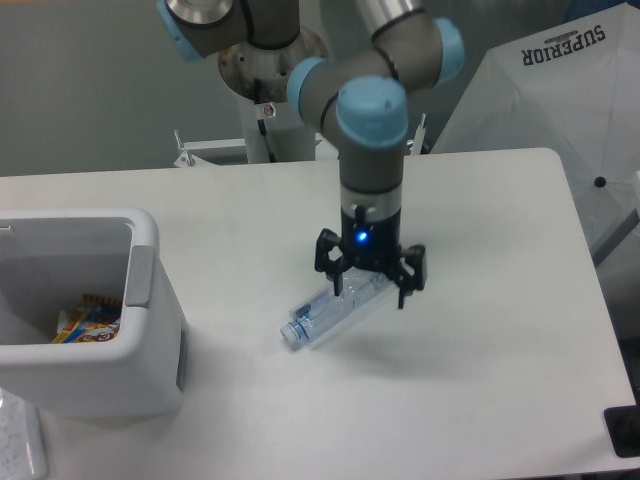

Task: Place the trash in the trash can
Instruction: 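Move the open gripper over the clear plastic water bottle, then lower the gripper and close it around the bottle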

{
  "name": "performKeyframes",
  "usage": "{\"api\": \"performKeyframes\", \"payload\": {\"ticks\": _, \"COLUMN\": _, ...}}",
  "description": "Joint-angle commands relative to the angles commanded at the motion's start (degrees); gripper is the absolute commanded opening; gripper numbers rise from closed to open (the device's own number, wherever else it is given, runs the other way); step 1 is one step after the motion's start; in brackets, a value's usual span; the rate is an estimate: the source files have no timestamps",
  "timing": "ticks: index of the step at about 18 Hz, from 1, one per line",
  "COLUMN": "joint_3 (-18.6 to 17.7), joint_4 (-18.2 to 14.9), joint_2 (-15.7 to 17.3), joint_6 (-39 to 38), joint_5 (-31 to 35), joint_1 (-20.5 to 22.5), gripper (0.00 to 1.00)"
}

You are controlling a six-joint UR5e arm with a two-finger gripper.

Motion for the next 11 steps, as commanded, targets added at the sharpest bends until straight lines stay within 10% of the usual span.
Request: {"api": "performKeyframes", "payload": {"ticks": 11, "joint_3": -0.53, "joint_4": 0.17, "joint_2": -6.59, "joint_6": 2.47, "joint_5": 2.10, "joint_1": -4.75, "gripper": 1.00}}
